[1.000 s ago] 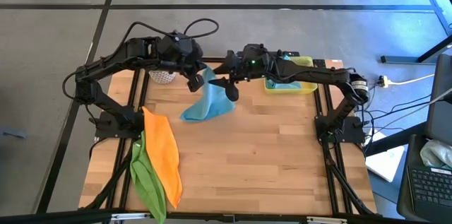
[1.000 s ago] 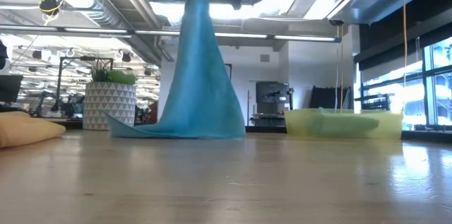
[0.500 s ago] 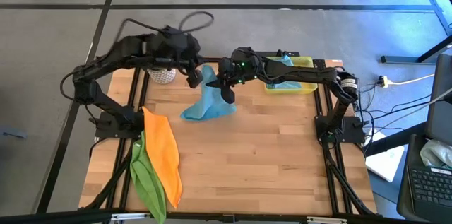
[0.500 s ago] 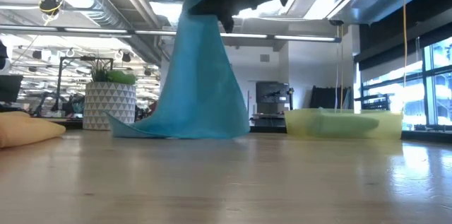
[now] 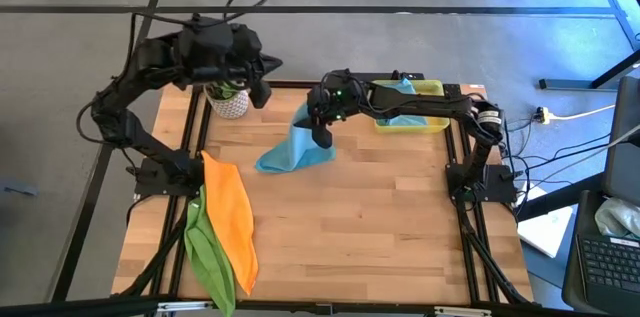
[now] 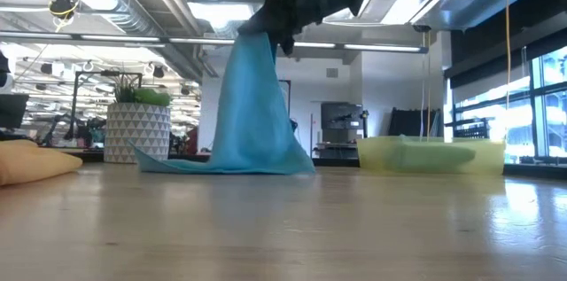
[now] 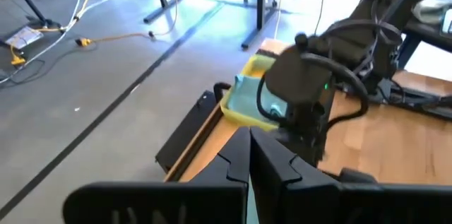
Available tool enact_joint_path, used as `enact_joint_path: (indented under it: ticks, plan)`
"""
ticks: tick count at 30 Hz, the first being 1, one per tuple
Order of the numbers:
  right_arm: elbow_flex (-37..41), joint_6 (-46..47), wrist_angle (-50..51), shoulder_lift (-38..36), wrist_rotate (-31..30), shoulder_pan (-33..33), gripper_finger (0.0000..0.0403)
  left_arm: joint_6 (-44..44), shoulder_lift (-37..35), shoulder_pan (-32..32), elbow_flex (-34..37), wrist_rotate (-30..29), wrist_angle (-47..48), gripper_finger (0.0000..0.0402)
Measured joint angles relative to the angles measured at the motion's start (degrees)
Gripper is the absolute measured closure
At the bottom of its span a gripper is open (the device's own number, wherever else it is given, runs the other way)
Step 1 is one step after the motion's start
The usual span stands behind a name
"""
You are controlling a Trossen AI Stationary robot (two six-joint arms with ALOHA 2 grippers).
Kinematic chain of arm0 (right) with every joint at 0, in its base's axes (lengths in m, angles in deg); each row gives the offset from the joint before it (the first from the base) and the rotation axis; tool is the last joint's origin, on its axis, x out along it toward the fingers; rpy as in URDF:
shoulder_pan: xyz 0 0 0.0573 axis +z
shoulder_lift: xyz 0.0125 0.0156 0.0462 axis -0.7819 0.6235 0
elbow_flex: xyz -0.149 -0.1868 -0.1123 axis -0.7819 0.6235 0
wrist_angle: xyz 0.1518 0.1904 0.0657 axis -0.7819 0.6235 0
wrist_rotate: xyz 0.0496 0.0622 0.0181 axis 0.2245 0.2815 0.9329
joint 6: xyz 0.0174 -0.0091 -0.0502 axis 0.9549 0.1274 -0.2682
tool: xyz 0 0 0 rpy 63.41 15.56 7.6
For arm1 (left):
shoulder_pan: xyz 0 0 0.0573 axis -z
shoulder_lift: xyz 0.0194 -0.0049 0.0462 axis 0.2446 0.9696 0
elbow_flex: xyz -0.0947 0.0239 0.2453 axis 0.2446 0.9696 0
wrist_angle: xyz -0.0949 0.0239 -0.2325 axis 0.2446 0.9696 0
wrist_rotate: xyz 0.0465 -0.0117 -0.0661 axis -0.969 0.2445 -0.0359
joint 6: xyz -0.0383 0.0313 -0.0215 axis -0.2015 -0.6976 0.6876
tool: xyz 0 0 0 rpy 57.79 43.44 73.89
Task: Fold microfiber towels
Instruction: Fold the right blue microfiber towel
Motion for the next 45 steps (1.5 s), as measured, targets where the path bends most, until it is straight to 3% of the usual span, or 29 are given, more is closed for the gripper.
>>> enact_joint_path:
  ticks: [6, 13, 19, 26, 30, 38, 45]
  plan:
    - [-0.29, 3.27, -0.4, -0.97, 3.16, 0.0, 0.0389, -0.91, 1.01, -0.6, -0.01, 0.15, 6.47, 0.0402]
    - [-6.93, 5.55, -0.23, -4.26, 22.7, 0.0, 0.0398, -4.87, 2.76, -3.4, 0.13, 2.5, 9.27, 0.0402]
    - [-14.65, 4.31, 5.66, -4.57, 37.33, 0.02, 0.0397, -6.54, 3.42, -9.48, 0.12, 28.06, 1.09, 0.0401]
    - [-22.54, 3.4, 9.64, -4.57, 44.2, 0.0, 0.0397, -2.43, 4.24, -17.22, 0.29, 49.0, -3.89, 0.0384]
    - [-26.48, 4.69, 9.77, -4.57, 48.19, 0.0, 0.0398, -0.8, 4.73, -20.13, 3.0, 57.42, -5.02, 0.0344]
    - [-33.11, 6.2, 11.21, -4.59, 48.41, -0.31, 0.0396, 8.54, 4.64, -20.73, 15.75, 72.98, -20.88, 0.0276]
    - [-34.88, 4.96, 17.81, -4.52, 48.4, -1.73, 0.0396, 16.34, 4.65, -18.92, 27.77, 77.47, -38.43, 0.0259]
